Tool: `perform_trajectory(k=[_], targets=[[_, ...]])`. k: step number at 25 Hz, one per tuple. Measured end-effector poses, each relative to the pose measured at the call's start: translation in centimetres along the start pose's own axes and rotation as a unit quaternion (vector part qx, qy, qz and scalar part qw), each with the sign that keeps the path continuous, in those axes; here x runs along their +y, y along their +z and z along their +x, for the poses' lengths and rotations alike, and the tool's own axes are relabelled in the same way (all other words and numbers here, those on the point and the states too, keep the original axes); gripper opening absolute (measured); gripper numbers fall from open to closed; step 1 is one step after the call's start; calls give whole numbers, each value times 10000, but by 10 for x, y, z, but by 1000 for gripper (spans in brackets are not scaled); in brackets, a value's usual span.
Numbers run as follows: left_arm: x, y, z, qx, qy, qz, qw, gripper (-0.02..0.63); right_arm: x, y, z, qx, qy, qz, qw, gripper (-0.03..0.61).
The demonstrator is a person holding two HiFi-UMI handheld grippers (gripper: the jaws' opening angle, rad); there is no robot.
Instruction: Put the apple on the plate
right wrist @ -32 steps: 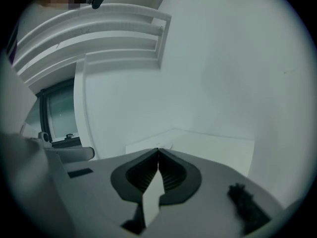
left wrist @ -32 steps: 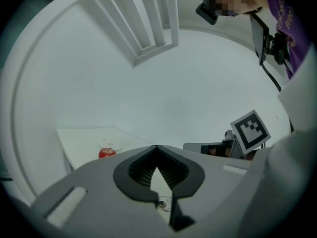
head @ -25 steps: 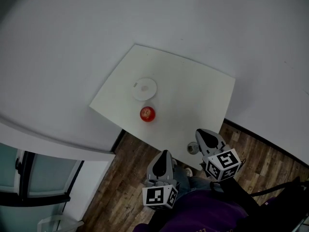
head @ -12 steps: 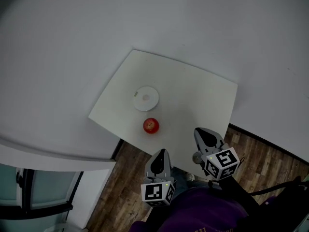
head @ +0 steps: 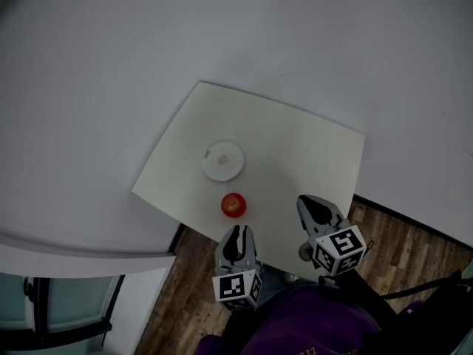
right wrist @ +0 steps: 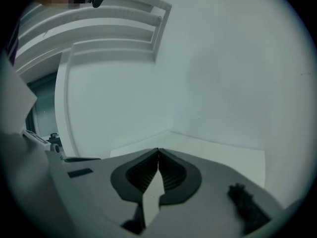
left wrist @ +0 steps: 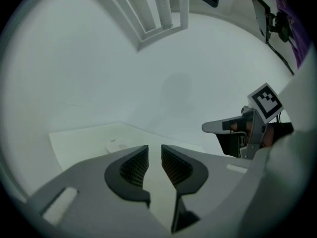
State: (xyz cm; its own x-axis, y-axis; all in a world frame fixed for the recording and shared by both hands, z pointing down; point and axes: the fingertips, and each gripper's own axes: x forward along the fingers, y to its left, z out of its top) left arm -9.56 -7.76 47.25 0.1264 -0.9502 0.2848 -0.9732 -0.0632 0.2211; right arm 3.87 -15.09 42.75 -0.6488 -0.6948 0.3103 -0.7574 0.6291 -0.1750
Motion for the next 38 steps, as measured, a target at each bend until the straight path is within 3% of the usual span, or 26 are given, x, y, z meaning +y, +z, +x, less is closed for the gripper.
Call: perform_trajectory(k=[5, 16, 26, 38], targets=[[14, -8, 18, 49, 37, 50, 10000, 162, -9, 0, 6, 43, -134, -19, 9999, 12], [31, -21, 49, 334, 40, 36, 9994, 194, -22, 1, 17, 114, -259, -52, 9996, 12], [50, -38, 74, 666, 186, 209, 9974, 317, -34, 0, 26, 206, -346, -70, 9992, 12], [66, -55, 96, 1000, 305, 370, 9938, 390, -37, -6, 34, 319, -336, -51, 9989, 12]])
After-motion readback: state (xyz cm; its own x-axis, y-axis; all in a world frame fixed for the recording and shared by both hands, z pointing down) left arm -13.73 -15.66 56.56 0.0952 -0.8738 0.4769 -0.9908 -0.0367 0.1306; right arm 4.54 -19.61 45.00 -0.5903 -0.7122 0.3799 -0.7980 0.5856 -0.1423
